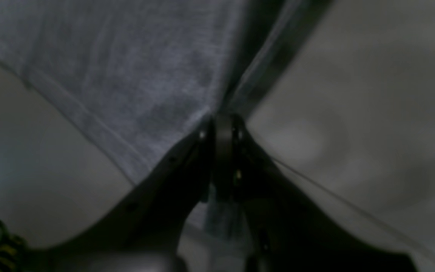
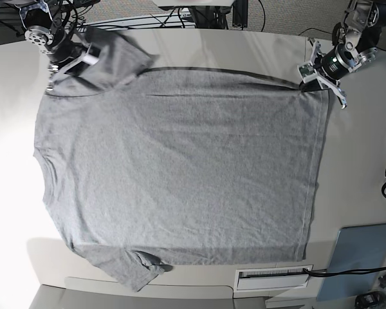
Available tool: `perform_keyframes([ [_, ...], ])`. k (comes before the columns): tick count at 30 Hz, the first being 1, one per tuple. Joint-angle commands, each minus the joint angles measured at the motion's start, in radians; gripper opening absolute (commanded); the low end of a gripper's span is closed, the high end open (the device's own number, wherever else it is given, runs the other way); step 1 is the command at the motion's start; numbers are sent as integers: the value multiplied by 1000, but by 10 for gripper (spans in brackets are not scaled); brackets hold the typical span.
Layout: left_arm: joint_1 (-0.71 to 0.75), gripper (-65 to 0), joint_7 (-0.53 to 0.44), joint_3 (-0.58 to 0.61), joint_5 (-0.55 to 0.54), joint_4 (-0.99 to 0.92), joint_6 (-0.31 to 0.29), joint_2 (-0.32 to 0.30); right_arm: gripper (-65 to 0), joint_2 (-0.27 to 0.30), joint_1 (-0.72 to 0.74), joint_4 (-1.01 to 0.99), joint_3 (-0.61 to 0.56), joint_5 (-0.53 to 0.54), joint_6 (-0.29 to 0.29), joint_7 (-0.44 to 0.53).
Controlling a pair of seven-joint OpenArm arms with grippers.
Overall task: Fold the T-shirt properly
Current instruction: 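Grasp the shoulder edges with both grippers and lift the shirt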
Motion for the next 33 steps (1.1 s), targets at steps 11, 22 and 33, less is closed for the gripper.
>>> perform_keyframes([
  [11, 180, -650, 116, -149, -223, 100, -199, -27, -650, 16, -257, 198, 49, 8, -103, -143],
  [22, 435, -650, 79, -378, -265, 201, -203, -27, -650, 16, -484, 309, 144, 10, -174, -153],
  [33, 337, -650, 79, -454, -365, 238, -198, -23, -650, 16, -311, 327, 191, 12, -271, -164],
])
